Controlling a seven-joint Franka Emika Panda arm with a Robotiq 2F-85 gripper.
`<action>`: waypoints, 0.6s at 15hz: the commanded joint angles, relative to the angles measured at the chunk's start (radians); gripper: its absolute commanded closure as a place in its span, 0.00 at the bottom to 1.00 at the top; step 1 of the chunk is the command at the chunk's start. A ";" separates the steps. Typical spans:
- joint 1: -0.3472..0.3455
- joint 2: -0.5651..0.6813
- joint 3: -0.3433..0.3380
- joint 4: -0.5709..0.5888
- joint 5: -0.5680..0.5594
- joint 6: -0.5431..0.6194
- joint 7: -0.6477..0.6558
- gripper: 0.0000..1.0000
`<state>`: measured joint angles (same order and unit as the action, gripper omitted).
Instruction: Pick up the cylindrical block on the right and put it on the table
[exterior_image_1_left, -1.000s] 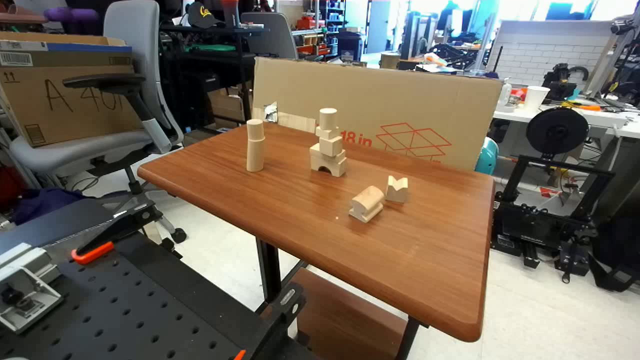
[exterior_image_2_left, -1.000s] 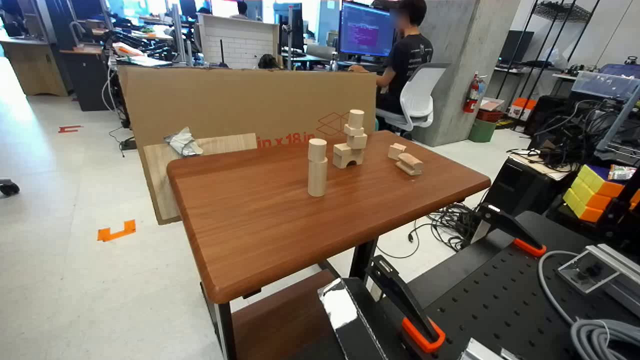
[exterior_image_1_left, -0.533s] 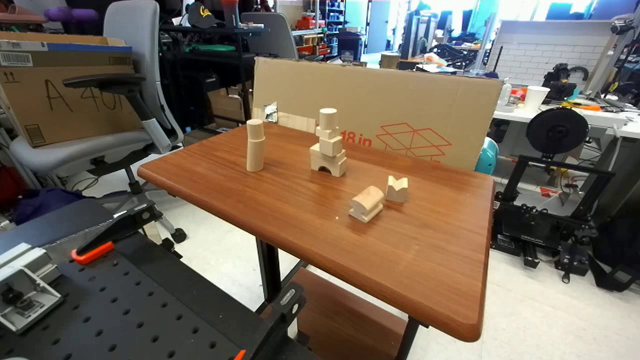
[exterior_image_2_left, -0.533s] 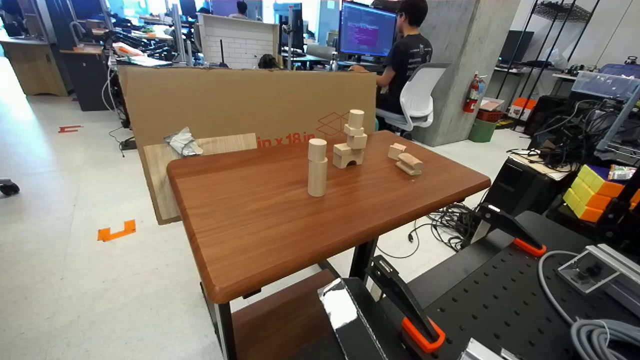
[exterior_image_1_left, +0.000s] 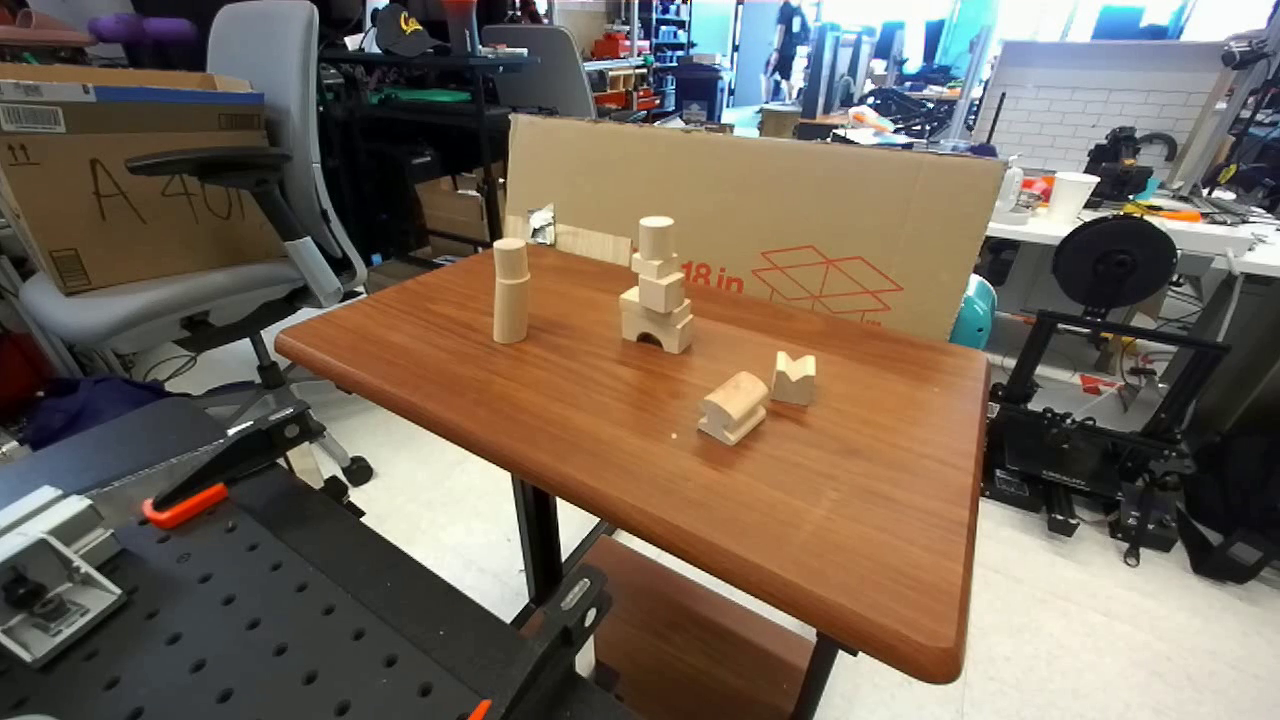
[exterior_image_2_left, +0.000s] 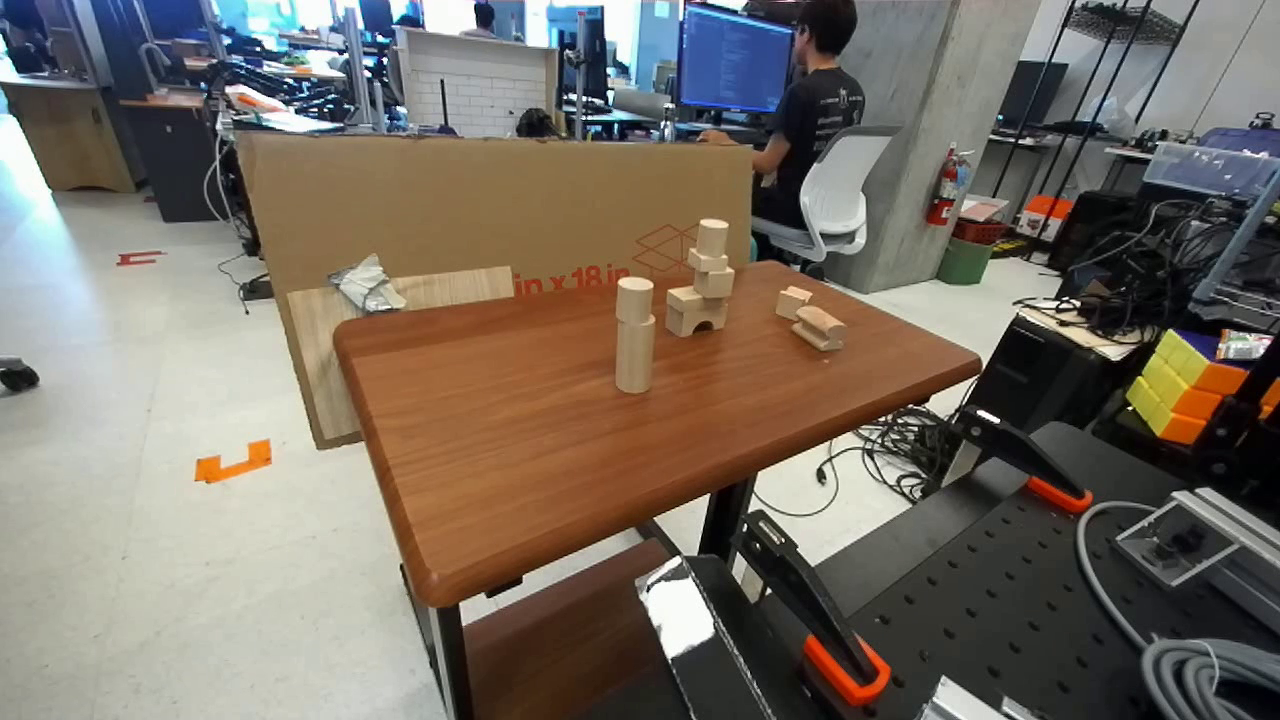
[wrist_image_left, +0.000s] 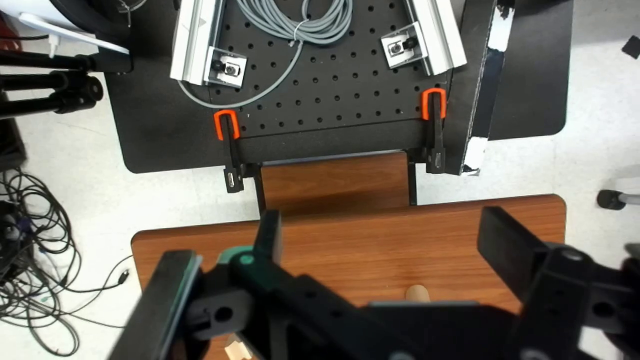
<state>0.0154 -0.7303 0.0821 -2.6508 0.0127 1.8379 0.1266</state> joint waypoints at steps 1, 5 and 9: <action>0.010 0.085 -0.021 0.053 0.021 0.054 -0.026 0.00; 0.011 0.192 -0.033 0.108 0.016 0.166 -0.068 0.00; 0.014 0.322 -0.051 0.167 0.029 0.330 -0.103 0.00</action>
<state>0.0156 -0.5179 0.0573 -2.5514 0.0137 2.0831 0.0621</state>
